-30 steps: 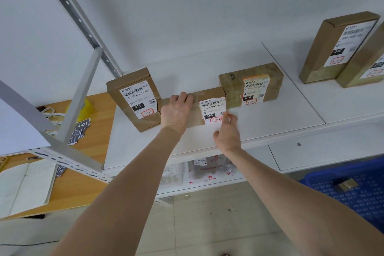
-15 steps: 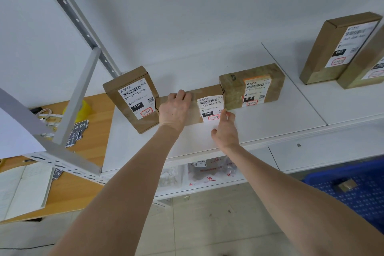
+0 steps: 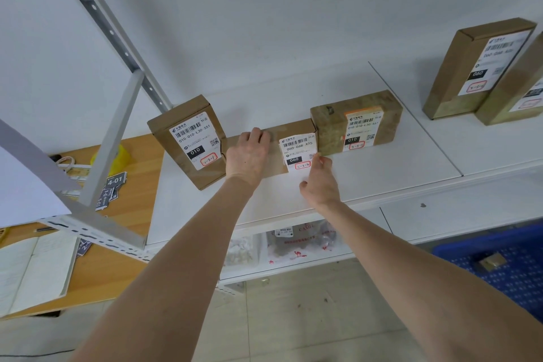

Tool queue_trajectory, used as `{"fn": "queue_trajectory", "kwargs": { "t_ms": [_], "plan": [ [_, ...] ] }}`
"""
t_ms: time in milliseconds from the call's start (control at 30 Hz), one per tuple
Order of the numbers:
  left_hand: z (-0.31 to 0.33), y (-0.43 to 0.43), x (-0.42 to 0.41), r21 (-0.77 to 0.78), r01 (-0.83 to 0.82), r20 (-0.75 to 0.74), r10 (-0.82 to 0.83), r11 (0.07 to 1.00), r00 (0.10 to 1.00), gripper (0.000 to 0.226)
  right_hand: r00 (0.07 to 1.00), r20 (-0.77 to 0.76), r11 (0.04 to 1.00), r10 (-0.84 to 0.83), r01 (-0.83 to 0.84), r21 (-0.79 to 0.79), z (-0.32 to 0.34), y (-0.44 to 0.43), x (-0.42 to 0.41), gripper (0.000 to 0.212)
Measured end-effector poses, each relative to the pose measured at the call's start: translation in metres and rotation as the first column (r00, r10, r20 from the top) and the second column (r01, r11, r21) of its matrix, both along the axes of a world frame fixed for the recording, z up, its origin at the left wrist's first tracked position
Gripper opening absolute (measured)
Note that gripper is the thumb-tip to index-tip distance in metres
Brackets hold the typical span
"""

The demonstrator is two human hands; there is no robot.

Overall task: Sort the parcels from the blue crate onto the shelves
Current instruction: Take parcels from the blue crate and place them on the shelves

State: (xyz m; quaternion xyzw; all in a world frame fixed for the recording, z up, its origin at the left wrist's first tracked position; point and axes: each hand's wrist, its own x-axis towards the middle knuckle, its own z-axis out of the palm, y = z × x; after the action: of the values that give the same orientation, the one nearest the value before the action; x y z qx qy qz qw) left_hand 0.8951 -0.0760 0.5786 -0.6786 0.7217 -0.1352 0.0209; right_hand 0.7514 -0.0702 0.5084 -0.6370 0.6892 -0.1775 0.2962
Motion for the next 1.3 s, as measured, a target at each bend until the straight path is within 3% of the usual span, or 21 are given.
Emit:
{"fn": "queue_trajectory", "kwargs": {
  "t_ms": [200, 600, 767, 1000, 1167, 1300],
  "plan": [
    [-0.002, 0.000, 0.002, 0.001, 0.029, -0.099, -0.029, 1.000, 0.995, 0.048, 1.000, 0.007, 1.000, -0.010, 0.010, 0.027, 0.002, 0.000, -0.001, 0.069],
    [0.008, 0.012, 0.000, 0.073, 0.034, -0.148, -0.023, 0.997, 0.989, 0.052, 1.000, -0.029, 0.998, 0.005, -0.003, 0.058, 0.012, 0.011, -0.007, 0.072],
    [0.015, 0.018, -0.016, 0.002, 0.092, -0.166, -0.090, 0.996, 0.982, 0.053, 0.999, -0.044, 1.000, -0.009, 0.009, 0.011, 0.022, 0.019, -0.021, 0.067],
    [0.008, 0.035, -0.088, 0.034, 0.225, -0.184, -0.215, 0.974, 0.959, 0.045, 0.993, -0.104, 0.996, -0.050, 0.042, -0.080, 0.037, 0.043, -0.082, 0.068],
    [-0.007, 0.055, -0.172, 0.237, 0.235, -0.192, -0.192, 0.943, 0.962, 0.051, 0.980, -0.186, 0.989, -0.066, 0.040, -0.141, 0.040, 0.078, -0.161, 0.067],
    [-0.022, 0.084, -0.267, 0.295, 0.282, -0.192, -0.233, 0.913, 0.953, 0.053, 0.971, -0.223, 0.989, -0.092, 0.062, -0.136, 0.031, 0.122, -0.258, 0.065]
  ]
}}
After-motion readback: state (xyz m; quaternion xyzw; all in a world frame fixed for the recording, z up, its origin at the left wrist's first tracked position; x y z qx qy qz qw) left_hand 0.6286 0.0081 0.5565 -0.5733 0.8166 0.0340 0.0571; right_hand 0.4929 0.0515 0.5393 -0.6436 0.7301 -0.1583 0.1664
